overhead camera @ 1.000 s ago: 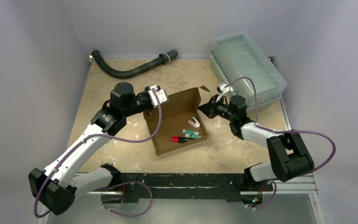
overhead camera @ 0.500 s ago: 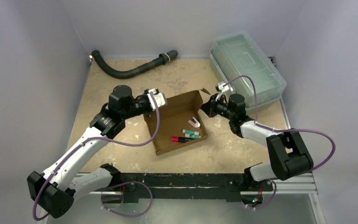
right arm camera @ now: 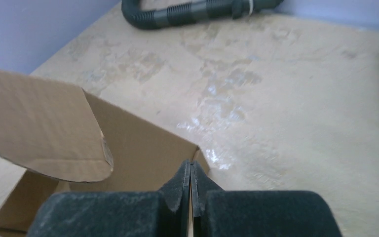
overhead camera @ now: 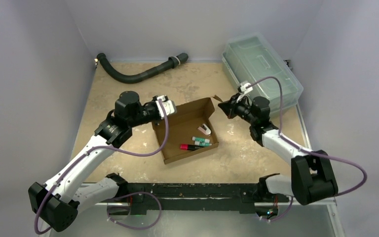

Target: Fold the paper box

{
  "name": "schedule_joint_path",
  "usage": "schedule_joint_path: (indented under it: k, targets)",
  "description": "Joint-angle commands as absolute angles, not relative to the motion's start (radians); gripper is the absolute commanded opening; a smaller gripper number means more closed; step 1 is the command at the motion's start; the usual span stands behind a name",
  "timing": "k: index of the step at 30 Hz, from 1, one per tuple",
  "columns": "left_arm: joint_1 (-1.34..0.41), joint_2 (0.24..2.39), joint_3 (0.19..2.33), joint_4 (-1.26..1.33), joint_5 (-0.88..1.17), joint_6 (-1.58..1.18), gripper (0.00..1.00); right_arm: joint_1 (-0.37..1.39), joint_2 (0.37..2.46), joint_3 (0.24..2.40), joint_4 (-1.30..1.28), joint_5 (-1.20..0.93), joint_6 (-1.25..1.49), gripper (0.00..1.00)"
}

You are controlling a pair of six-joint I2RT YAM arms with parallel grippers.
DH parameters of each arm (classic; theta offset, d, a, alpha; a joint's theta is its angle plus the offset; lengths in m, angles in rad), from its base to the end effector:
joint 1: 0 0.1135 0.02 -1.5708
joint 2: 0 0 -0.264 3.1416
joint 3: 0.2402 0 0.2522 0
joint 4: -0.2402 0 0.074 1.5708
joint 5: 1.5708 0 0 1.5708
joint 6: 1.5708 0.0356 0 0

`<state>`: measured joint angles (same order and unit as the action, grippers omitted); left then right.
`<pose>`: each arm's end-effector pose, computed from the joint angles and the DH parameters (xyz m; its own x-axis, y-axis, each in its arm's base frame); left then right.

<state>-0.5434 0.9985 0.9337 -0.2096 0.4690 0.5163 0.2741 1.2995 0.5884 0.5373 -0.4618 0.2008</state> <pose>0.1861 -0.1312 0.3508 0.2098 0.3877 -0.8976 0.8395 0.3992 0.3687 0.2636 0.0906 0.2351 -0.2957 0.1023 -0.9498 -0.6182 0.7375 0.2720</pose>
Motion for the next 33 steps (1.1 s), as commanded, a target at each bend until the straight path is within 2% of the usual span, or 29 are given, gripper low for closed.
schedule_joint_path:
  k: [1, 5, 6, 9, 11, 15, 17, 20, 31, 33]
  targets:
    - [-0.536, 0.981, 0.91, -0.235, 0.492, 0.526, 0.0, 0.221, 1.201, 0.642, 0.529, -0.466, 0.151, 0.0]
    - [-0.537, 0.973, 0.9, -0.235, 0.507, 0.526, 0.0, 0.184, 1.103, 0.674, 0.438, -0.548, 0.022, 0.0]
    - [-0.536, 0.973, 0.9, -0.236, 0.512, 0.527, 0.0, 0.179, 1.08, 0.691, 0.402, -0.591, -0.013, 0.03]
    - [-0.536, 0.977, 0.898, -0.239, 0.529, 0.528, 0.0, 0.163, 1.036, 0.794, 0.138, -0.756, -0.305, 0.21]
    - [-0.537, 0.982, 0.898, -0.24, 0.539, 0.528, 0.0, 0.155, 1.024, 0.859, -0.028, -0.854, -0.457, 0.39]
    - [-0.537, 0.989, 0.898, -0.245, 0.551, 0.528, 0.0, 0.146, 0.997, 0.919, -0.252, -1.002, -0.663, 0.58]
    - [-0.536, 0.993, 0.897, -0.25, 0.56, 0.526, 0.0, 0.142, 0.99, 0.929, -0.317, -1.027, -0.726, 0.65]
    - [-0.537, 1.001, 0.893, -0.259, 0.577, 0.516, 0.0, 0.137, 0.991, 0.932, -0.341, -1.061, -0.736, 0.7]
    - [-0.536, 1.008, 0.876, -0.272, 0.606, 0.47, 0.0, 0.094, 0.981, 0.977, -0.444, -1.11, -0.798, 0.73]
    - [-0.536, 1.012, 0.874, -0.274, 0.618, 0.457, 0.05, 0.089, 0.981, 0.976, -0.447, -1.117, -0.798, 0.74]
